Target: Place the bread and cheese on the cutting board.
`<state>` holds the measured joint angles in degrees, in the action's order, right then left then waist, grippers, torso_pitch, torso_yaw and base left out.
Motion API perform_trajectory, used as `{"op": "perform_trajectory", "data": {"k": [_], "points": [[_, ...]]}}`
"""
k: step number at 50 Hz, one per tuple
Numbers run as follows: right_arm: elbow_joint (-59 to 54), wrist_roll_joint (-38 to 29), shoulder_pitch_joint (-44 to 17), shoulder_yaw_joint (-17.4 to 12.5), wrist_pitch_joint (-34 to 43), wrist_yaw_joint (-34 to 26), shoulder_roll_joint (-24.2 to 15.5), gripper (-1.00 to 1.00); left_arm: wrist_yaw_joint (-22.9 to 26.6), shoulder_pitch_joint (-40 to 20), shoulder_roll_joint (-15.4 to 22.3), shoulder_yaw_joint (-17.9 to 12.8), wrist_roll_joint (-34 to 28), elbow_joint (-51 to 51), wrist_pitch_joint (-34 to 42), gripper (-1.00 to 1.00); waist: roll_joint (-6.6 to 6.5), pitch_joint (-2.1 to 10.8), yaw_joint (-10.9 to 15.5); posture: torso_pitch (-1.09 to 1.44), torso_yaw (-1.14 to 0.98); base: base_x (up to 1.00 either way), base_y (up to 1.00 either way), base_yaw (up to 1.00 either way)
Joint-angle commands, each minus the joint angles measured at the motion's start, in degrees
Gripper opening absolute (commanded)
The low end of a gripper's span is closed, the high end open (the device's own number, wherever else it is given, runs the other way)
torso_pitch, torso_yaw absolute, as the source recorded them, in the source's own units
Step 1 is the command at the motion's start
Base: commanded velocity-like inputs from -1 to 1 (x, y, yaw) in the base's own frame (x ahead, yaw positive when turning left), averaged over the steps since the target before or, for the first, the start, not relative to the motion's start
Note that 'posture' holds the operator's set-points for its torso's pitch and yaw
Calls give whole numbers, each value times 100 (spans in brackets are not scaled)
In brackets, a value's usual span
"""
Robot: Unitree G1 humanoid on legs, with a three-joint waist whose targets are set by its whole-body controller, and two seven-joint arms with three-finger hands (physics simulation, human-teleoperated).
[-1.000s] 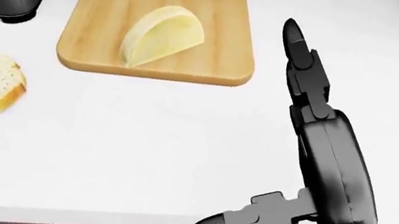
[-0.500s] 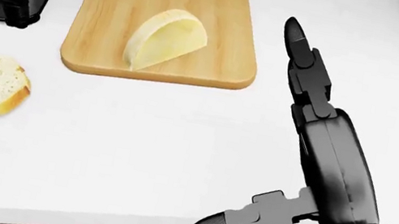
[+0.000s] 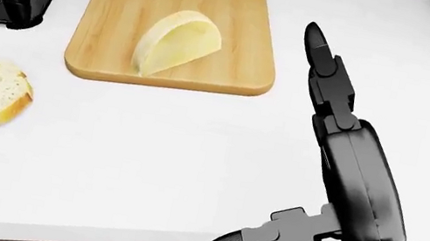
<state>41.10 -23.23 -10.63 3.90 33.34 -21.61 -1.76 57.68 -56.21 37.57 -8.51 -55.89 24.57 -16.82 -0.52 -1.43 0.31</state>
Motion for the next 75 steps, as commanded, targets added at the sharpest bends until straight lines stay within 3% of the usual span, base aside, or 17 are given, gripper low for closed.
{"op": "perform_trajectory", "data": {"k": [1, 8, 18, 33, 48, 49, 55, 63, 65, 67, 69, 75], "points": [[161, -1, -72, -1, -192, 70, 1, 100, -107, -98, 19, -53, 44, -182, 37, 15, -21, 114, -8, 0, 0, 0, 0, 0], [130, 33, -40, -37, -245, 83, -11, 100, 62, 296, 8, -90, 43, -417, -128, 11, -25, 128, -13, 0, 0, 0, 0, 0], [154, 42, -14, -33, -248, 91, -12, 100, 298, 246, 138, -141, 108, -511, -224, 7, -10, 112, -8, 0, 0, 0, 0, 0], [121, 69, 11, -51, -289, 114, -14, 100, -172, 219, -124, 26, -237, -172, -307, 40, -10, 131, -11, 0, 0, 0, 0, 0], [102, 111, -10, -111, -294, 106, -50, 100, -634, 348, -356, 149, -647, 246, -488, 28, -8, 148, -12, 0, 0, 0, 0, 0], [110, 106, -11, -107, -286, 103, -50, 100, -642, 386, -378, 151, -651, 251, -494, -1, -10, 148, -12, 0, 0, 0, 0, 0], [162, 91, -37, -118, -226, 74, -64, 100, -793, 520, -399, 173, -765, 352, -570, 11, -24, 171, -17, 0, 0, 0, 0, 0], [190, 62, -87, -119, -165, 51, -66, 100, -920, 828, -450, 160, -884, 309, -707, -12, -56, 200, -27, 0, 0, 0, 0, 0], [180, 60, -60, -103, -196, 66, -57, 100, -1000, 933, -464, 162, -919, 280, -741, -28, -64, 210, -32, 0, 0, 0, 0, 0], [183, 65, -50, -112, -202, 65, -58, 100, -1048, 997, -462, 157, -943, 268, -785, -63, -69, 213, -38, 0, 0, 0, 0, 0], [182, 63, -46, -113, -206, 64, -60, 100, -1084, 962, -460, 158, -972, 309, -795, -77, -77, 223, -41, 0, 0, 0, 0, 0], [173, 68, -11, -100, -234, 80, -48, 100, -1149, 947, -466, 151, -992, 317, -792, -95, -88, 235, -57, 0, 0, 0, 0, 0]]}}
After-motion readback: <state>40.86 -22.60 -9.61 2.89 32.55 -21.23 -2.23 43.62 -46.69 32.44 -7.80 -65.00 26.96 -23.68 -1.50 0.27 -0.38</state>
